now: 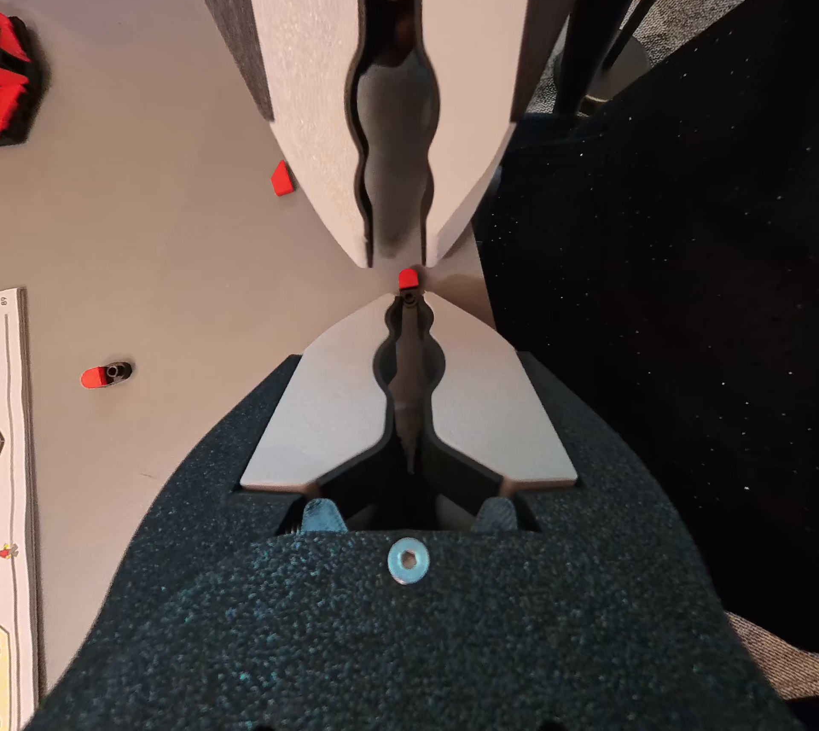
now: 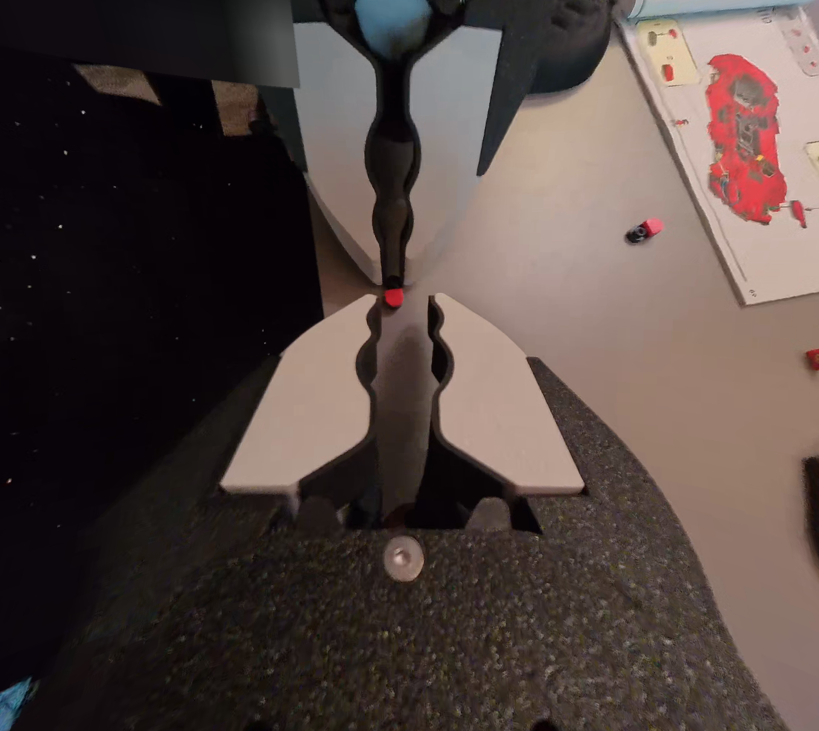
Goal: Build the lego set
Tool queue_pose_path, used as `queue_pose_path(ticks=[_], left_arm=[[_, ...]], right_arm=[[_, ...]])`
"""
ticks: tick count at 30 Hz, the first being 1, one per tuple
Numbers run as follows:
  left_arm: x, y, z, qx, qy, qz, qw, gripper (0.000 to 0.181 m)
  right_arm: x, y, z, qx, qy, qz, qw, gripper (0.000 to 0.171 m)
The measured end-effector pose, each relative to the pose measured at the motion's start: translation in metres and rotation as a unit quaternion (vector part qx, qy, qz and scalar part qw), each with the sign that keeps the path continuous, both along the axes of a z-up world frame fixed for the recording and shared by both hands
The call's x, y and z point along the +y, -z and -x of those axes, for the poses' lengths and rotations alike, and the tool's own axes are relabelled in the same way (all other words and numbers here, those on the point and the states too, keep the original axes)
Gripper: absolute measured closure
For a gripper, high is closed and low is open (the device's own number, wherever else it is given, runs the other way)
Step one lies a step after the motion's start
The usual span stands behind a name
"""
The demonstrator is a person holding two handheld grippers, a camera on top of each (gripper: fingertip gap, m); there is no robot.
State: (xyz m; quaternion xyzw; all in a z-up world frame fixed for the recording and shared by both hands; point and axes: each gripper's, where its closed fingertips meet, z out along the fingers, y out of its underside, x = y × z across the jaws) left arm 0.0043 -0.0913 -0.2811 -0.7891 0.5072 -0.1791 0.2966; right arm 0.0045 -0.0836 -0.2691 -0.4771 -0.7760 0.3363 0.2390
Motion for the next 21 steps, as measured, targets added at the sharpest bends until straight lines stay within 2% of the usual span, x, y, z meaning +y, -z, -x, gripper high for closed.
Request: queue_pose_path(ticks=[6, 10, 21], left_arm=[[0.0000, 0.0000, 0.0000, -0.001, 0.000, 0.000, 1.000, 0.175], [-0.0003, 0.0001, -0.0001, 0.002, 0.001, -0.008, 1.000, 0.175], [-0.0006, 0.0000, -0.0003, 0.008, -0.006, -0.018, 1.000, 0.175]], right_arm=[[-0.0066, 0.0081, 0.0035, -0.008, -0.021, 0.019, 1.000, 0.163], [-0.0063, 0.0086, 0.0035, -0.014, 0.023, 0.059, 0.998, 0.163], [-0.0053, 0.0090, 0.0031, 0.000, 0.140, 0.080, 0.987, 0.164]])
